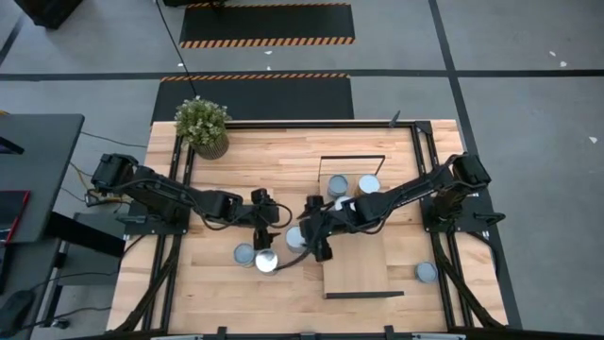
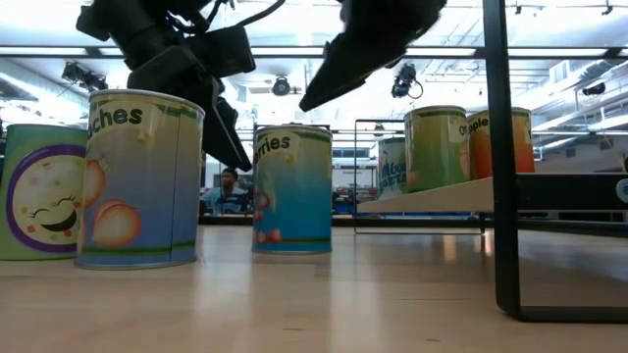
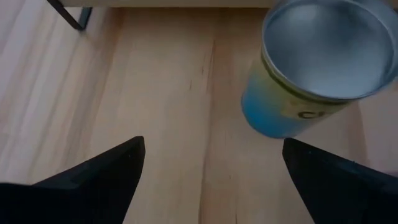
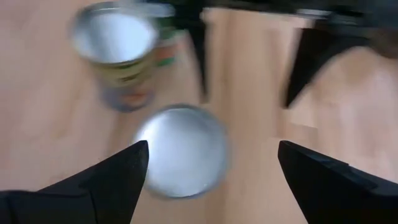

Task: Pick and place cans onto a shelf
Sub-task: Put the canned cherries can on the shelf

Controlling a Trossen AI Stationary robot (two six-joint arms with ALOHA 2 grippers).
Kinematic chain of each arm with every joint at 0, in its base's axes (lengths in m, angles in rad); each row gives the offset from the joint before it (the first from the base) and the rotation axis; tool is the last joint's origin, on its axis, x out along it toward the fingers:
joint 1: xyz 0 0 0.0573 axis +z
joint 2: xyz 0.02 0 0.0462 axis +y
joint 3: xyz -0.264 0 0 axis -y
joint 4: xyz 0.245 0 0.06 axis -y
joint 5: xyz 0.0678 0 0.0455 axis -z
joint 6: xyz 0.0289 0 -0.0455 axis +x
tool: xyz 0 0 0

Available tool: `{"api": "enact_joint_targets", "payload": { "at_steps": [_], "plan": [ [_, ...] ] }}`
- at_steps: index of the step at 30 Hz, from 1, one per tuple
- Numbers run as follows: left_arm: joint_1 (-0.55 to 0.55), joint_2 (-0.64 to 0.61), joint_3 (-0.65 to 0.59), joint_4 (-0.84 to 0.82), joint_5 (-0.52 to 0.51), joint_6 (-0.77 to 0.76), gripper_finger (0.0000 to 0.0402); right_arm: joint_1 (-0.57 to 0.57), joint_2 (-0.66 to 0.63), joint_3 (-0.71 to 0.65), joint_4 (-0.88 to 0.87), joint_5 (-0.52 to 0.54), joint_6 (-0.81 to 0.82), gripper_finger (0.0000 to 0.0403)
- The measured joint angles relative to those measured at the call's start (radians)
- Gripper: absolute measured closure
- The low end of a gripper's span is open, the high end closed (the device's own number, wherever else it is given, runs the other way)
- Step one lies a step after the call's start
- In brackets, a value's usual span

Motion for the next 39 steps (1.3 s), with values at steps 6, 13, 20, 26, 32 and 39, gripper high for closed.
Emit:
{"api": "enact_joint_targets", "payload": {
  "at_steps": [6, 13, 20, 26, 32, 39],
  "plan": [
    [-0.012, 0.000, 0.000, 0.007, 0.005, 0.005, 0.0015, 0.033, 0.001, 0.000, -0.118, 0.094, 0.006, 0.0023],
    [-0.012, 0.039, 0.000, 0.059, 0.004, -0.003, 0.0015, 0.026, 0.029, 0.000, -0.151, 0.096, 0.059, 0.0013],
    [-0.012, 0.078, -0.001, 0.132, -0.001, -0.003, 0.0015, -0.010, 0.089, 0.000, -0.057, 0.005, 0.061, 0.0013],
    [-0.011, 0.083, 0.000, 0.151, -0.042, 0.010, 0.0015, -0.027, 0.117, 0.000, 0.000, 0.002, 0.050, 0.0014],
    [-0.010, 0.083, 0.000, 0.161, -0.046, 0.010, 0.0015, -0.028, 0.118, 0.000, 0.031, -0.004, 0.043, 0.0028],
    [-0.017, 0.083, 0.000, 0.160, -0.046, 0.008, 0.0015, -0.028, 0.117, 0.000, 0.027, -0.006, 0.076, 0.0067]
  ]
}}
